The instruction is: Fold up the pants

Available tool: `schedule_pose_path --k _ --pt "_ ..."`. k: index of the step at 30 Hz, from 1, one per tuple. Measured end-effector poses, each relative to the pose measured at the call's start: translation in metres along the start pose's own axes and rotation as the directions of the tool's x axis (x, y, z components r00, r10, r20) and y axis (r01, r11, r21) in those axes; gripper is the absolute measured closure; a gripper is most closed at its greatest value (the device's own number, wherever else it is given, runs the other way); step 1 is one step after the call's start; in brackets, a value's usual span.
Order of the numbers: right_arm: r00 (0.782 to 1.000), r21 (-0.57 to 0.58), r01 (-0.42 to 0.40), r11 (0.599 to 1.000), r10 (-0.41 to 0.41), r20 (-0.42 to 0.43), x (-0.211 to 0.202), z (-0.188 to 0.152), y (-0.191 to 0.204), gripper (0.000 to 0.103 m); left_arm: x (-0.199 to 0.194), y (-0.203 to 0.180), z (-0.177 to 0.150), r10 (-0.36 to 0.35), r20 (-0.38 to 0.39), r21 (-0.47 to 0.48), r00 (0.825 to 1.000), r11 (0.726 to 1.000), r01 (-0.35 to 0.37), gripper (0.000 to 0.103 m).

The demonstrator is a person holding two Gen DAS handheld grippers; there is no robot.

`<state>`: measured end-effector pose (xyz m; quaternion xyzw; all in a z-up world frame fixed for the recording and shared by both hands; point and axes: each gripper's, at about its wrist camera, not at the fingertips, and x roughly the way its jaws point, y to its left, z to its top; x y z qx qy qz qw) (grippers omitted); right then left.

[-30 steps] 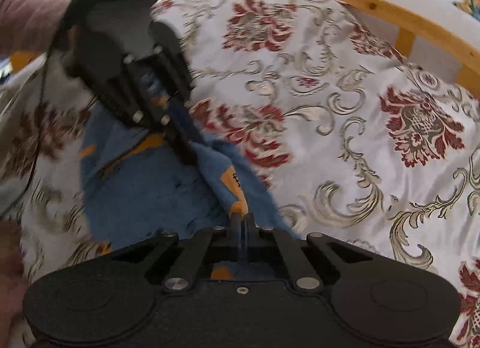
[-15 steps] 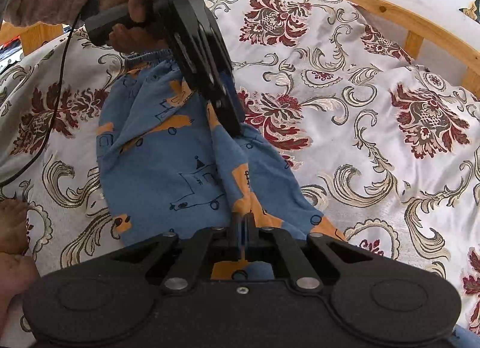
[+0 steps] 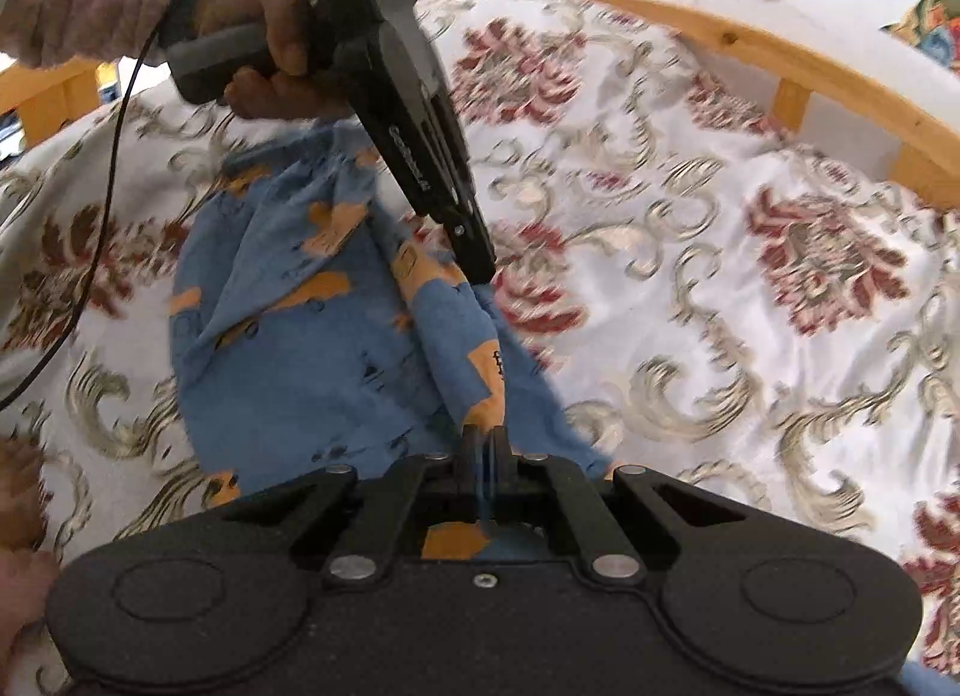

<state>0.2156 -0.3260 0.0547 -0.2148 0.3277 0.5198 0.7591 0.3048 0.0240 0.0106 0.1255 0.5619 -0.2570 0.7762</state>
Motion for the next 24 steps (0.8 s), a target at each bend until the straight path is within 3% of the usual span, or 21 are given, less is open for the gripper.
schedule_pose_path --k 7,10,14,16,19,21,24 --pt "0.995 0.026 0.094 0.995 -0.093 -0.023 0.028 0.005 -0.018 0.1 0.007 0.033 0.011 0.01 0.053 -0.107 0.999 0.994 -0.005 0.101" --pt "0.99 0.048 0.138 0.989 -0.136 -0.038 0.037 0.005 -0.023 0.08 0.015 0.037 0.01 0.009 0.063 -0.114 0.998 0.993 -0.001 0.101" --pt "0.985 0.064 0.175 0.983 -0.175 -0.001 0.027 0.01 -0.022 0.075 0.013 0.045 0.005 -0.025 0.093 -0.152 0.995 0.988 0.039 0.101" --pt "0.988 0.07 0.154 0.986 -0.155 0.007 0.022 0.012 -0.016 0.073 0.008 0.05 0.001 -0.014 0.112 -0.177 0.994 0.984 0.034 0.1" --pt "0.995 0.072 0.095 0.993 -0.096 0.007 0.013 0.012 -0.002 0.07 0.003 0.055 -0.002 -0.06 0.117 -0.215 0.991 0.973 0.084 0.096" --pt "0.998 0.046 0.064 0.997 -0.064 0.014 0.004 0.01 0.009 0.07 0.0 0.052 -0.004 -0.082 0.108 -0.198 0.991 0.975 0.102 0.086" --pt "0.999 0.041 -0.038 0.998 0.038 0.003 -0.01 0.004 0.025 0.069 0.003 0.045 -0.005 -0.069 0.067 -0.157 0.995 0.984 0.079 0.077"
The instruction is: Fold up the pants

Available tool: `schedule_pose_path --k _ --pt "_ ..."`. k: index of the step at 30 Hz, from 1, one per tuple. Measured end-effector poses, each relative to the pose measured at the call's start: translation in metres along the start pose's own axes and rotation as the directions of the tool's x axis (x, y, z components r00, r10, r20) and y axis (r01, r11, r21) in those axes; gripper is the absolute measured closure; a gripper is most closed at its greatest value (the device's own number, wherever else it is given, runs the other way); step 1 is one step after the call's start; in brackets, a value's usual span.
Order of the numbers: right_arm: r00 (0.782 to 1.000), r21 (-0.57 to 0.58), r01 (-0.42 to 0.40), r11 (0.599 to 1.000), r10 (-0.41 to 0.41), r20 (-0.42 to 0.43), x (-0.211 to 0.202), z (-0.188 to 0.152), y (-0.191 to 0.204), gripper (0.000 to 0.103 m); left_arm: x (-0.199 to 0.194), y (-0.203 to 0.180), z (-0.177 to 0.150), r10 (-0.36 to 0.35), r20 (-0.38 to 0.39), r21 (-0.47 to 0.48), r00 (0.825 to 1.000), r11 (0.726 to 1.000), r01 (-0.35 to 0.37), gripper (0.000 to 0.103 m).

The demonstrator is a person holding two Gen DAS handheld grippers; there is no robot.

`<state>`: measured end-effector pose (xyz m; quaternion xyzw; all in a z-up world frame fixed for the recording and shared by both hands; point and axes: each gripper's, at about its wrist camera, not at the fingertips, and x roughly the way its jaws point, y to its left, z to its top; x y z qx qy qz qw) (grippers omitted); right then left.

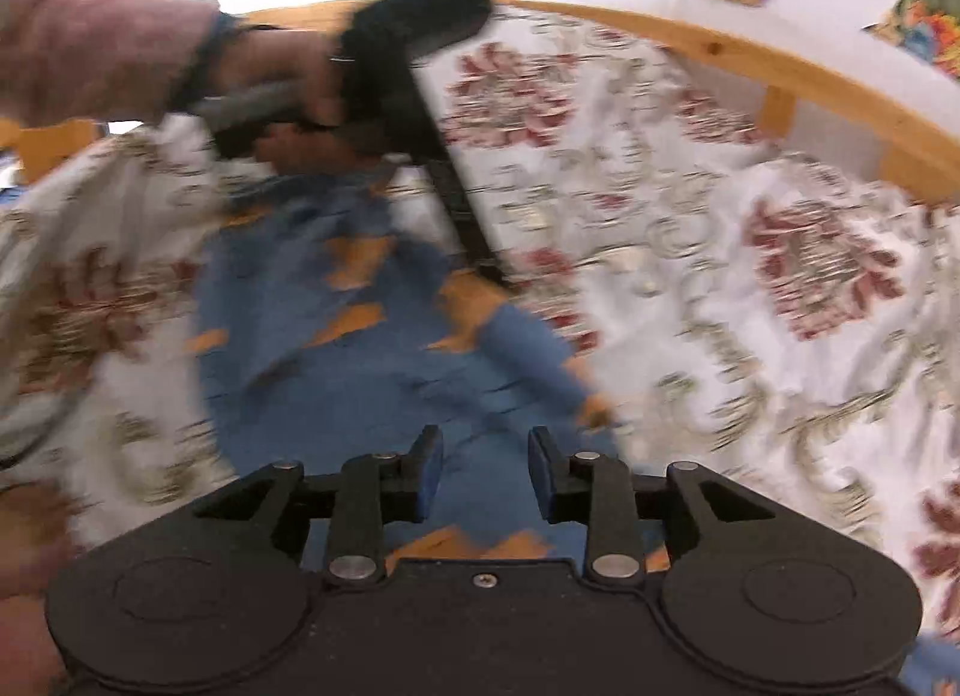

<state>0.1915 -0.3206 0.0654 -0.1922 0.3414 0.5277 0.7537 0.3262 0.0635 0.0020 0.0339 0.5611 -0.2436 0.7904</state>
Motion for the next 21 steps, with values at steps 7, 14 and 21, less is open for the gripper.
schedule_pose_path --k 7,14,21 --pt "0.994 -0.145 -0.069 0.987 0.056 -0.095 -0.009 -0.023 0.041 0.071 0.01 -0.002 0.002 0.005 -0.032 -0.018 0.999 1.0 -0.006 0.094" --pt "0.994 -0.24 -0.082 0.967 0.063 -0.089 0.001 -0.028 0.061 0.076 0.01 -0.018 0.002 0.087 0.001 0.045 0.996 0.995 -0.087 0.099" --pt "0.993 -0.266 -0.095 0.959 0.071 -0.099 0.005 -0.03 0.068 0.103 0.007 -0.017 0.003 0.103 0.02 0.024 0.994 0.994 -0.104 0.1"
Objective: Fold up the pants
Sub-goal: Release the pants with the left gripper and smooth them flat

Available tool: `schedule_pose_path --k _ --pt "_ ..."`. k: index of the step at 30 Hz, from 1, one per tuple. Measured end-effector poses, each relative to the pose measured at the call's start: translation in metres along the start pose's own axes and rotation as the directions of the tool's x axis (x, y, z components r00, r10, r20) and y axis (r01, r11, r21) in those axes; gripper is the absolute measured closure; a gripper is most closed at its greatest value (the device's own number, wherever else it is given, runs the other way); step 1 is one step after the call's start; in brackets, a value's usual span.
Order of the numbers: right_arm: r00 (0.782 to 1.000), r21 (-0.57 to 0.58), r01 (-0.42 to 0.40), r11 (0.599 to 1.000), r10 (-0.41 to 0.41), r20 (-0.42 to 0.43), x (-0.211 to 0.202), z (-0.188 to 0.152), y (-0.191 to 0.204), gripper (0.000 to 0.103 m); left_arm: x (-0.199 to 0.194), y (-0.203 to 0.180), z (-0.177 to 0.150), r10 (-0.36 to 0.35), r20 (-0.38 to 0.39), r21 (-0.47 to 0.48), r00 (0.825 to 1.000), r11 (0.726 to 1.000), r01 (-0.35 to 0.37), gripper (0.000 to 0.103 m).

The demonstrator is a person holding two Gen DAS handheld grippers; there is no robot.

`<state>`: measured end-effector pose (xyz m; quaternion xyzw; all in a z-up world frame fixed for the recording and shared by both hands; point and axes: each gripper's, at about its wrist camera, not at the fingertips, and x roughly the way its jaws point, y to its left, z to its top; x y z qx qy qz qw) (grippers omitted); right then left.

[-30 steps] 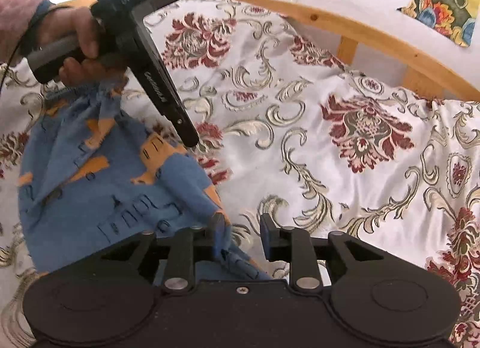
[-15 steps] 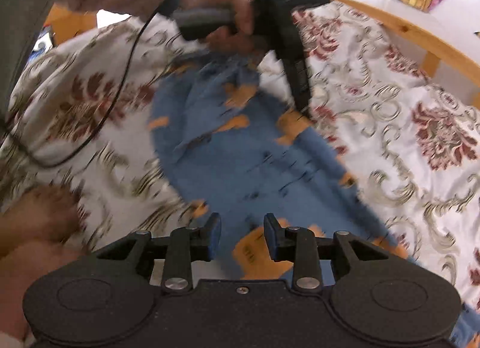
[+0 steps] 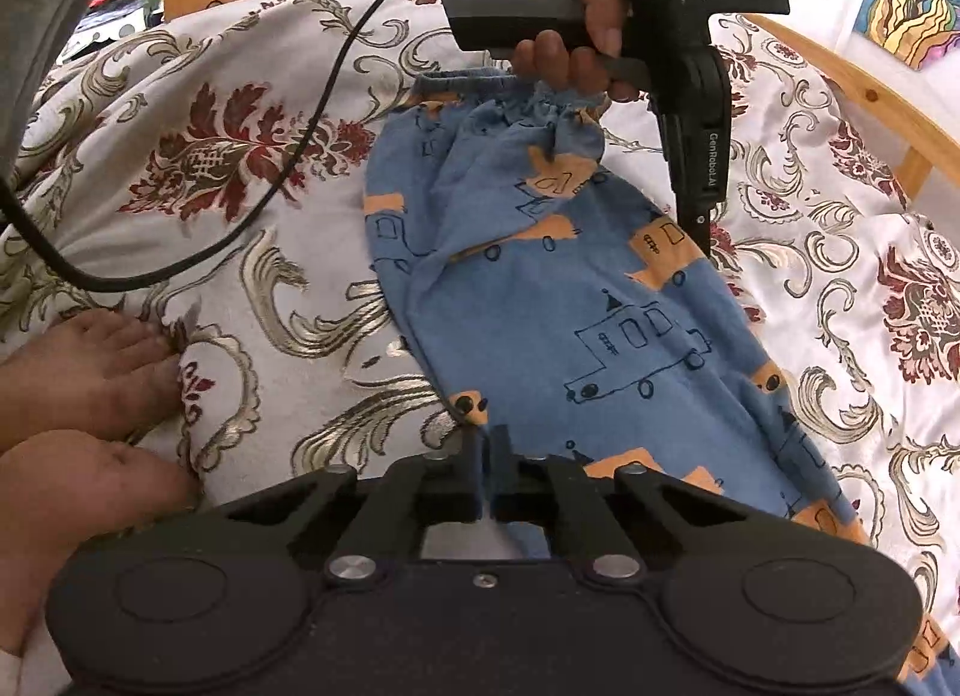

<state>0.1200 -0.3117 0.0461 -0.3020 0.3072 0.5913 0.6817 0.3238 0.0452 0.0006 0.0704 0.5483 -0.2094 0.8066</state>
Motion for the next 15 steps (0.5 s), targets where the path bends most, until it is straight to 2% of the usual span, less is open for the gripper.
schedule_pose_path --k 10,13,15 --pt "0.999 0.07 -0.037 0.997 0.038 -0.007 -0.011 -0.004 0.001 0.103 0.0 -0.005 -0.004 0.039 0.043 -0.001 0.998 0.999 -0.039 0.1" --pt "0.997 0.093 -0.061 0.994 0.065 -0.033 -0.009 -0.011 0.002 0.103 0.001 -0.005 -0.005 0.05 0.049 -0.003 0.998 0.999 -0.05 0.1" --pt "0.999 0.091 -0.035 0.995 0.036 -0.014 -0.018 -0.014 0.003 0.1 0.004 -0.006 -0.007 0.069 0.049 -0.001 0.996 0.998 -0.069 0.1"
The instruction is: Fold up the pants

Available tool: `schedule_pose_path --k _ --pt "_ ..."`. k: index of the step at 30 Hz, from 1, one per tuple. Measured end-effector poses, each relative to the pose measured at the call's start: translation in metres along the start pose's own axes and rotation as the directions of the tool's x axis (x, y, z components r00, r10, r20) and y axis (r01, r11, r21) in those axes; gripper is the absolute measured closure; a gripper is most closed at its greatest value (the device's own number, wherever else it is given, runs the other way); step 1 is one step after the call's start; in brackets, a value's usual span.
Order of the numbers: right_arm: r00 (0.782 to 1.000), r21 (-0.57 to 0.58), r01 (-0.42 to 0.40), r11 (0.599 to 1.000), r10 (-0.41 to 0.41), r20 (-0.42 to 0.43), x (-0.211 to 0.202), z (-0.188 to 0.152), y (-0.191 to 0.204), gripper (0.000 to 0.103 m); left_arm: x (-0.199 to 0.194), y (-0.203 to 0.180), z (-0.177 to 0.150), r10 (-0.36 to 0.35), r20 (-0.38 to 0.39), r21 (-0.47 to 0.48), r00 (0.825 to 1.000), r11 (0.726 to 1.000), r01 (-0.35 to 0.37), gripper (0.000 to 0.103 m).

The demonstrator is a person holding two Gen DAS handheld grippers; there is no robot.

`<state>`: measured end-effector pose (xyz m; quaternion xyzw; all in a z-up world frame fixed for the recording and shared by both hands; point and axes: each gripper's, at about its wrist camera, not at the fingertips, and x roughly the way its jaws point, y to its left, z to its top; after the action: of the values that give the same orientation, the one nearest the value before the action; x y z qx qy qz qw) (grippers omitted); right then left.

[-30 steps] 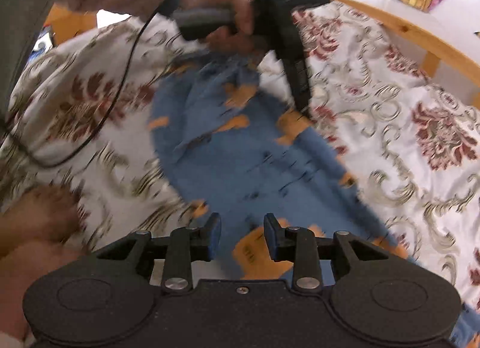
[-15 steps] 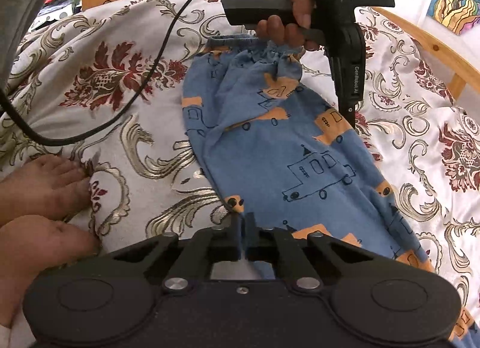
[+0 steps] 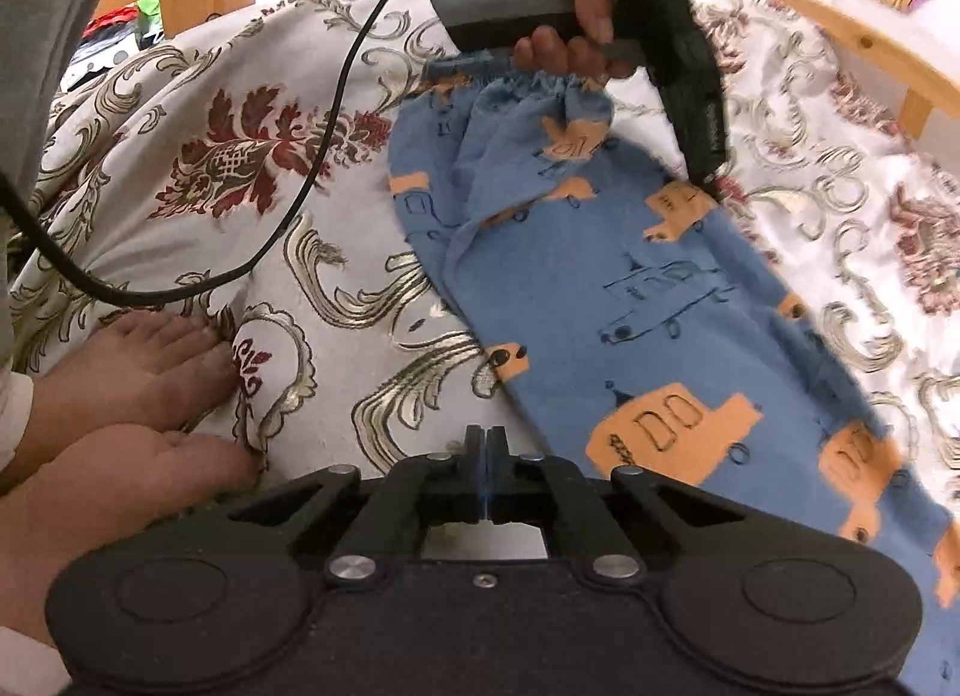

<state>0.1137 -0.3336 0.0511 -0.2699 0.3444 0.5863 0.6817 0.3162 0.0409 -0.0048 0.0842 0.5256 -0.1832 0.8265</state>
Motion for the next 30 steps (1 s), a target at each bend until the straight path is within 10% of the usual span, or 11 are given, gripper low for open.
schedule_pose_path --k 7,15,18,23,26,30 --pt "0.969 0.364 0.172 0.915 -0.224 0.103 -0.025 0.006 -0.083 0.084 -0.005 -0.003 -0.003 0.023 0.015 0.003 1.0 1.0 -0.023 0.1" --pt "0.915 0.733 0.295 0.613 -0.402 -0.032 -0.001 -0.031 -0.172 0.093 -0.005 -0.004 -0.004 0.062 0.019 -0.028 0.998 0.998 -0.061 0.1" --pt "0.878 0.704 0.354 0.615 -0.477 -0.025 -0.021 -0.033 -0.162 0.081 -0.005 0.0 -0.005 0.063 0.019 -0.053 0.998 0.997 -0.062 0.101" --pt "0.879 0.72 0.359 0.595 -0.474 -0.046 -0.03 -0.058 -0.157 0.071 -0.004 0.014 -0.003 0.091 0.011 -0.112 0.996 0.99 -0.09 0.103" --pt "0.827 0.73 0.392 0.559 -0.562 -0.014 -0.061 -0.066 -0.134 0.042 -0.011 0.014 -0.004 0.082 0.037 -0.133 0.996 0.988 -0.077 0.103" --pt "0.74 0.785 0.439 0.438 -0.671 -0.039 -0.104 -0.086 -0.097 0.029 -0.027 -0.004 0.004 0.042 0.073 -0.101 0.996 0.994 -0.035 0.103"
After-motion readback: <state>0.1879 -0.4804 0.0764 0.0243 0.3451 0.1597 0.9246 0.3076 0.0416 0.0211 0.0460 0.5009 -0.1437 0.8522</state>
